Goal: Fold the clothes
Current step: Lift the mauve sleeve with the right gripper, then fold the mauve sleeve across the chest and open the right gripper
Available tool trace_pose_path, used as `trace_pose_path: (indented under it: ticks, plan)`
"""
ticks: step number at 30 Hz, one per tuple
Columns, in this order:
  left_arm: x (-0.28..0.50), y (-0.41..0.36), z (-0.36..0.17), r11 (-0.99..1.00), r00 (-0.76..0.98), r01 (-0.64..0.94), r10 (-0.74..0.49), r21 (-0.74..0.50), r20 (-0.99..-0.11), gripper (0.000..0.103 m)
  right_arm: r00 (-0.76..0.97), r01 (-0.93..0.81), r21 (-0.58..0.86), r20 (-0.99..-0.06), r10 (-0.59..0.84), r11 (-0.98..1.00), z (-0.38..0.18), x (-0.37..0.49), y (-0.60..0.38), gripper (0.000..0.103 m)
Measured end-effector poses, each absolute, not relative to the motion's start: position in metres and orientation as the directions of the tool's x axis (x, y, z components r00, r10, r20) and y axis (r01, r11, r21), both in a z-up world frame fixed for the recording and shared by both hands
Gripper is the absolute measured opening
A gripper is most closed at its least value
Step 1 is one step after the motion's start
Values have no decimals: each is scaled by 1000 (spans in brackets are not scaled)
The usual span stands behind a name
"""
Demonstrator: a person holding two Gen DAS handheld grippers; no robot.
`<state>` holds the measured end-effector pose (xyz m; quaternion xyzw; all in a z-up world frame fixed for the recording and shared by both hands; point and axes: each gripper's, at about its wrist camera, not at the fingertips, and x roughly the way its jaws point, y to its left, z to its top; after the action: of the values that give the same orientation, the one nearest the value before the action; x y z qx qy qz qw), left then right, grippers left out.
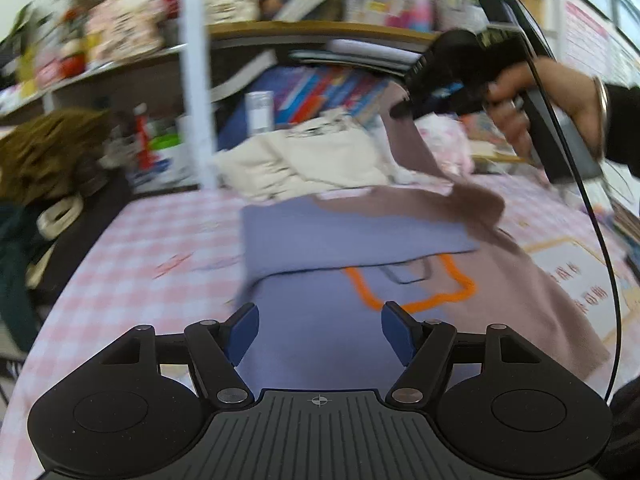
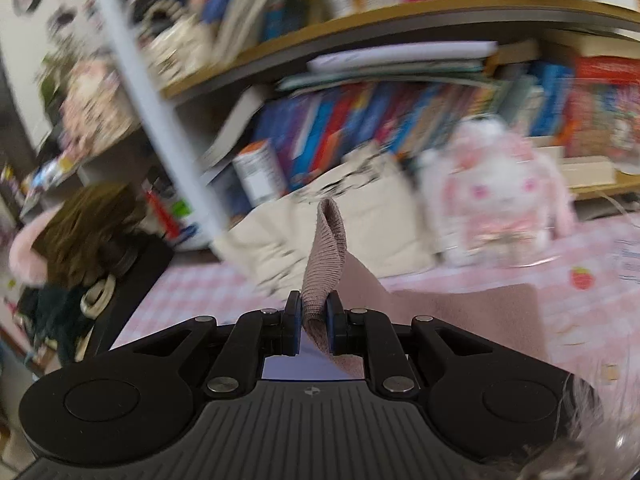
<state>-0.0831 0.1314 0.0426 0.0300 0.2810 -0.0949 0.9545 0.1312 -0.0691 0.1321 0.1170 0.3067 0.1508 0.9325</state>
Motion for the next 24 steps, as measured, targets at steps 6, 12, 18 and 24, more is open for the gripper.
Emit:
trace_pose_path:
  ticks: [6,12,18,24]
  plan:
    - [-92,163,40,989,823,146,-116,10,-556,70,695,-237,273,-623,359,932,101,143,-12,12]
    - [-91,179,37,992,819,129,-106,0,-564,70,641,-252,256,-678,359,933,78,146,10,12]
    - [-85,180,35,989,811,148,-126,-8,-571,70,599,-287,303,-683,417,909,72,145,12,23]
    - [-75,170,33,981,801,193,-173,-25,-574,71,592,-366,370,-616,521,854,84,128,1,40]
